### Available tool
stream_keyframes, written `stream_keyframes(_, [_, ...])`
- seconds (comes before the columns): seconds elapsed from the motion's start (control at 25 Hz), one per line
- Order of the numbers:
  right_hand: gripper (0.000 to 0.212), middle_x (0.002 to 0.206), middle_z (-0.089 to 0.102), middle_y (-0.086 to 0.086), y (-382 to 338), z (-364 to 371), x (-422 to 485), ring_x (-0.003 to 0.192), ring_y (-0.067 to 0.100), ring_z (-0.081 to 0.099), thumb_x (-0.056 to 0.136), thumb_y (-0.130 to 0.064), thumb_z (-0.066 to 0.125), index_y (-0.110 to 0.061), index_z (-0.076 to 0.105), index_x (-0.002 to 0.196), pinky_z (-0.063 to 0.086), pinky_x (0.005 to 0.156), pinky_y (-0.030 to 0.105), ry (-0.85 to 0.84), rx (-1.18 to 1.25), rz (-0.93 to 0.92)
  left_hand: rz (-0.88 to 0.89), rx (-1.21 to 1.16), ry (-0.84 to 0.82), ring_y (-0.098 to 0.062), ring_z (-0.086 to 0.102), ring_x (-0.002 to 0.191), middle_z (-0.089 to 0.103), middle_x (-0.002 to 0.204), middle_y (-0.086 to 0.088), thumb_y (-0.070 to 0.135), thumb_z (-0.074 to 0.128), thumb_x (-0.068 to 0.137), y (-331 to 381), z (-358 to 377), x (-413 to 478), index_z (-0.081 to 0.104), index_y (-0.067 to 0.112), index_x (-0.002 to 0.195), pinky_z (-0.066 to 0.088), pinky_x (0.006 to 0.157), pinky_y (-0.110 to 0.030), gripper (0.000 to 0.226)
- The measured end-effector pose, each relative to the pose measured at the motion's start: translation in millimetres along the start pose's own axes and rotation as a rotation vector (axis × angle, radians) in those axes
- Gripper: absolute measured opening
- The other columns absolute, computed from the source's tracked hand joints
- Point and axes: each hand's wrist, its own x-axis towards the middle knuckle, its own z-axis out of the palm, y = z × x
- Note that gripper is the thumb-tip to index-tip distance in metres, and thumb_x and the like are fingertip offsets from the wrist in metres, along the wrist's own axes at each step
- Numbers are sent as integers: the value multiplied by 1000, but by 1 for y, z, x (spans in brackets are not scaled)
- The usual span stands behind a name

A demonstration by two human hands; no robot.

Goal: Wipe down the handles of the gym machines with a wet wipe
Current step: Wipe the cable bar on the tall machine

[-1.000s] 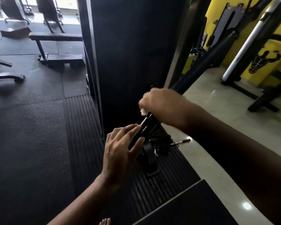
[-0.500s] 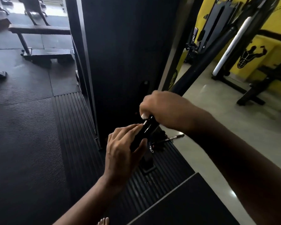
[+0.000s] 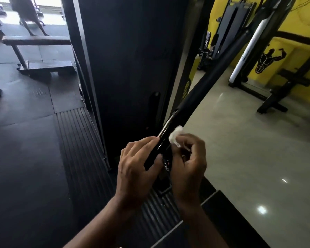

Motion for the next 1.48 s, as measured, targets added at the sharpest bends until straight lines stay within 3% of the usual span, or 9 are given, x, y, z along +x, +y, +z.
stream_keyframes(0.12, [15,105,70,2,-3,13,-10,104,20,67,91,-17,67,-27,65,102,55,92,49,22,441,634,3,30,38,-12,55,117,63,127,4,34,64,89,-3,2,0,65,14,126,50,93,-42,42])
stream_keyframes(0.24, [22,110,71,11,3,19,12,109,30,67,92,-19,66,-17,64,115,52,99,50,-68,715,873,9,47,100,-13,54,115,65,124,-1,27,70,87,-5,0,8,67,8,121,47,97,-30,39])
stream_keyframes(0.56, [28,117,67,18,3,26,41,107,24,66,96,-12,60,-2,60,122,54,92,31,41,938,787,38,71,95,-13,53,115,65,122,-2,19,71,87,-5,-9,13,66,7,123,36,99,-13,38])
stream_keyframes(0.76, [22,109,68,18,-3,38,27,104,22,66,96,-14,61,-6,61,117,54,95,37,-2,851,791,37,100,98,-14,53,115,65,121,-2,19,70,88,-10,-15,17,66,7,123,37,98,-14,37])
stream_keyframes(0.88, [13,104,68,7,-8,40,40,100,14,66,95,-4,61,-6,62,108,54,88,30,209,514,348,54,95,81,-13,52,116,63,125,-1,20,68,89,-12,-13,19,64,7,126,38,99,-16,39])
stream_keyframes(1.0, [13,113,63,15,10,39,35,110,25,60,93,4,59,4,68,102,51,94,35,99,-28,-349,66,94,71,-14,52,118,61,127,0,19,66,91,-13,-10,13,63,8,129,35,101,-14,40])
stream_keyframes(1.24, [28,121,66,13,22,20,55,117,28,60,91,-9,69,1,68,117,42,105,40,-258,-368,-820,61,88,53,-11,51,116,61,127,2,29,66,92,-22,-8,19,63,12,127,47,96,-34,39])
stream_keyframes(1.36, [24,119,67,10,16,18,73,113,29,61,97,-10,59,-1,68,118,43,102,40,-216,-376,-734,50,111,23,-10,51,118,60,127,6,31,64,92,-22,-8,30,59,19,130,50,92,-45,41])
stream_keyframes(1.48, [29,125,65,11,15,12,87,118,31,59,96,-14,61,-3,66,123,42,105,42,-483,-481,-916,-13,98,7,-6,48,117,58,127,9,38,59,93,-18,-2,39,58,21,129,50,92,-44,40])
